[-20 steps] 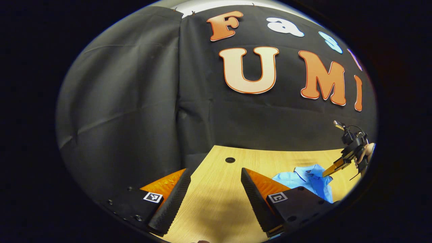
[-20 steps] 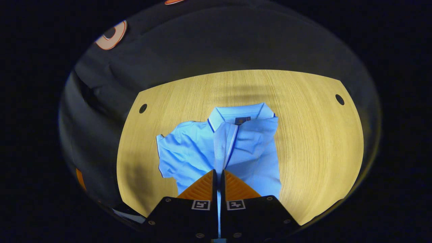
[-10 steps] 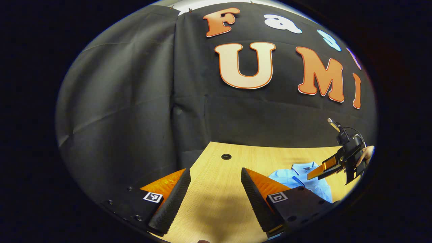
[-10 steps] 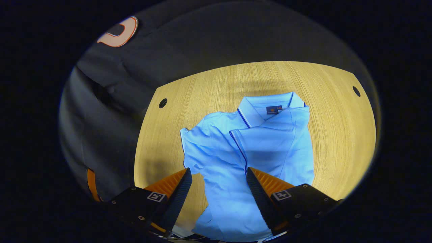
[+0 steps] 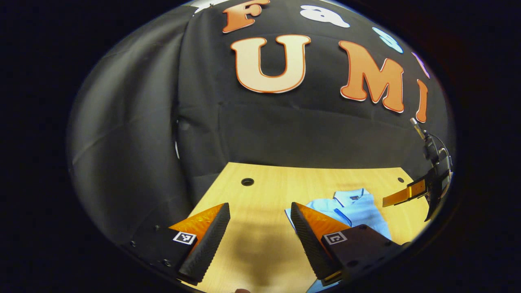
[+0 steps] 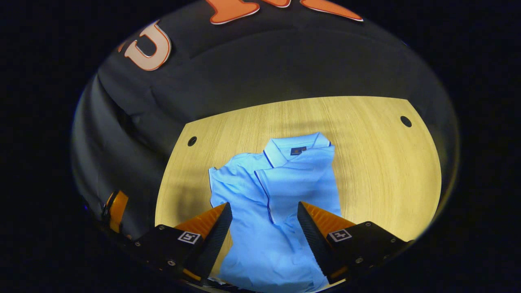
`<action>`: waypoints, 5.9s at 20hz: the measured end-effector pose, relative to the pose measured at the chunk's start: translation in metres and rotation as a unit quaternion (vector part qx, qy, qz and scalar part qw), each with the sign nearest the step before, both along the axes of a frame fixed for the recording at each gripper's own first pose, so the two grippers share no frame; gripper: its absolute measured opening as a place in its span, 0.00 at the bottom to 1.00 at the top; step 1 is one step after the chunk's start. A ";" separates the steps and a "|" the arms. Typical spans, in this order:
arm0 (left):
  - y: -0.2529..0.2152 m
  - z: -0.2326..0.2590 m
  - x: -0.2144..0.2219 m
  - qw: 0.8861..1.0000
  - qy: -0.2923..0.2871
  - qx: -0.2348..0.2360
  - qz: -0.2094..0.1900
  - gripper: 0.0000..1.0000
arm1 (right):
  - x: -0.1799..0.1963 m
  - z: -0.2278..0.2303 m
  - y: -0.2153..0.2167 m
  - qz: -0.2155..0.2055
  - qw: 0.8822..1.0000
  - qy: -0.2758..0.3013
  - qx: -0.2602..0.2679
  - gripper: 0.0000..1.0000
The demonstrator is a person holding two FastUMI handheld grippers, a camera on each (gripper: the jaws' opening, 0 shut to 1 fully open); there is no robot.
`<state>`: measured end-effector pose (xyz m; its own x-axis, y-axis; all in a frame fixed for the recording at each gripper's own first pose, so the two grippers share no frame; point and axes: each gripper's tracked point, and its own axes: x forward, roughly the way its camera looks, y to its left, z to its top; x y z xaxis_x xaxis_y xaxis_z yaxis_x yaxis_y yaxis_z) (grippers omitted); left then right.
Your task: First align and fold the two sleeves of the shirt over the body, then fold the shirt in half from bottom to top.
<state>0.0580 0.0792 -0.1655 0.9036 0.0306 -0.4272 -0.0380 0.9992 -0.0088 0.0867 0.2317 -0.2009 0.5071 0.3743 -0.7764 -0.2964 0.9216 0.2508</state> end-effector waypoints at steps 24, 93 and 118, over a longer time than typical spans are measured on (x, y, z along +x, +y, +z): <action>-0.081 -0.203 0.104 0.982 0.189 -0.023 -0.019 0.98 | -0.022 -0.029 -0.186 -0.127 0.990 0.052 0.032 0.99; -0.296 -0.102 -0.034 0.953 0.225 0.005 -0.201 1.00 | -0.105 -0.068 -0.224 -0.099 0.991 0.085 0.030 0.98; -0.171 -0.207 -0.276 0.898 0.418 -0.009 -0.134 1.00 | -0.262 -0.154 -0.194 0.006 0.968 0.197 -0.154 0.99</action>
